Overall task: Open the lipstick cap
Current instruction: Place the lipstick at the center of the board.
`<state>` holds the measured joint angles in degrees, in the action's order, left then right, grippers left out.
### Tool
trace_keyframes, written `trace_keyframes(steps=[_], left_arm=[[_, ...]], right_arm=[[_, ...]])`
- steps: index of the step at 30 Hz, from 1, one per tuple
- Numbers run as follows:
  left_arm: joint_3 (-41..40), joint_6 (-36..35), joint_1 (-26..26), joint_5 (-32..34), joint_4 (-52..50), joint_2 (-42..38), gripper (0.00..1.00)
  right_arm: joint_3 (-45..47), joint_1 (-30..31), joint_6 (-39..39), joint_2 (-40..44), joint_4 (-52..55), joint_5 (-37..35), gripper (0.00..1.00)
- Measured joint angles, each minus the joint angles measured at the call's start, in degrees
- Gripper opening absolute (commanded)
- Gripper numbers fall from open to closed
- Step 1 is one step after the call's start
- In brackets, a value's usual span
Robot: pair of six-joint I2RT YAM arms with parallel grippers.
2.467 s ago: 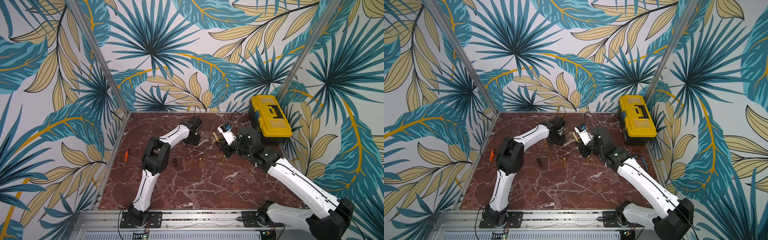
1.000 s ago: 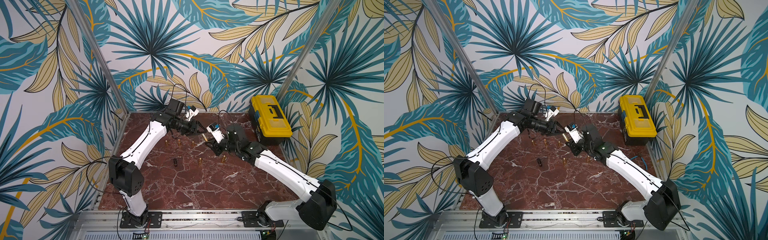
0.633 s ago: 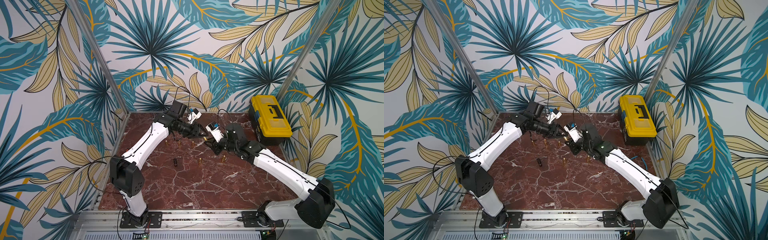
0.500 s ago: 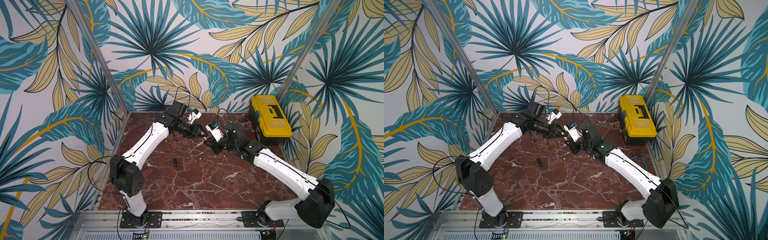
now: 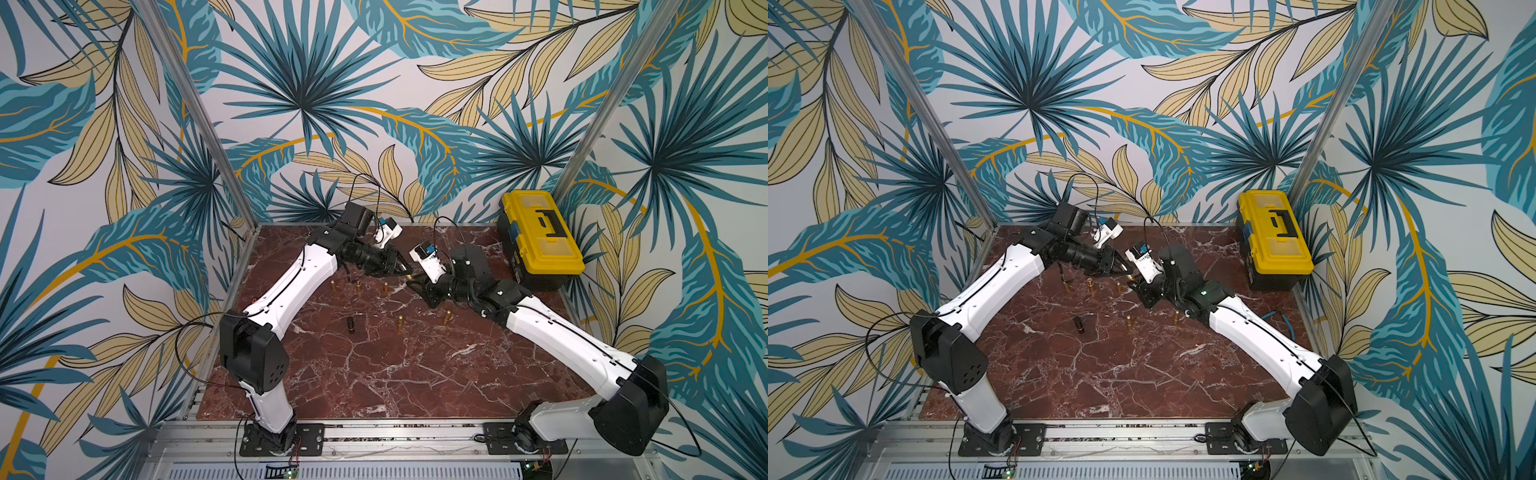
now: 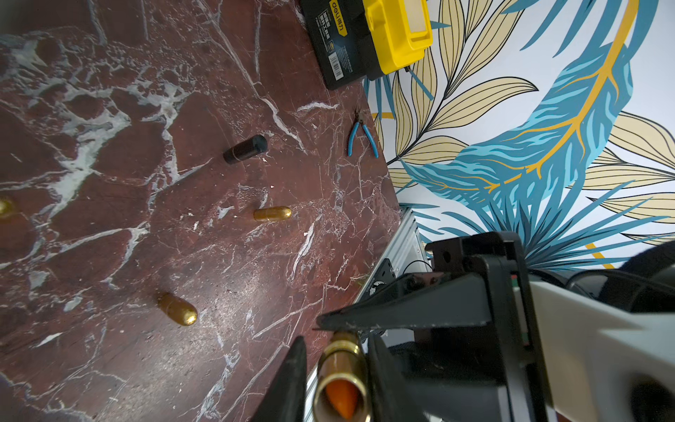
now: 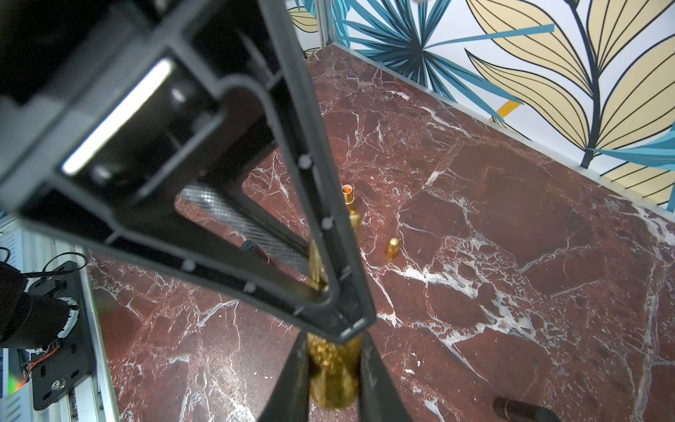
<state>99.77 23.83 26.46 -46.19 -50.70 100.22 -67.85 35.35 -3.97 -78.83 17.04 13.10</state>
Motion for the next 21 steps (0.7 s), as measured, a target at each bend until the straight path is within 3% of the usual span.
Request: trace_keyframes(steps=[14,16,18,21], left_arm=[[0.00,-0.48,-0.28,1.11,-0.85,0.00,0.07],[0.00,-0.63,-0.28,1.38,-0.98,0.00,0.06],[0.00,-0.92,-0.28,1.84,-1.14,0.00,0.06],[0.00,-1.38,-0.48,3.34,-1.44,0.00,0.06]], right_arm=[[-0.42,0.33,-0.42,-1.14,0.68,-0.26,0.18],[-0.52,0.33,-0.57,-1.25,0.83,-0.26,0.25],[-0.68,0.35,-0.48,-1.42,0.92,-0.48,0.41],[-0.74,0.33,-0.94,-1.46,1.07,-1.20,0.47]])
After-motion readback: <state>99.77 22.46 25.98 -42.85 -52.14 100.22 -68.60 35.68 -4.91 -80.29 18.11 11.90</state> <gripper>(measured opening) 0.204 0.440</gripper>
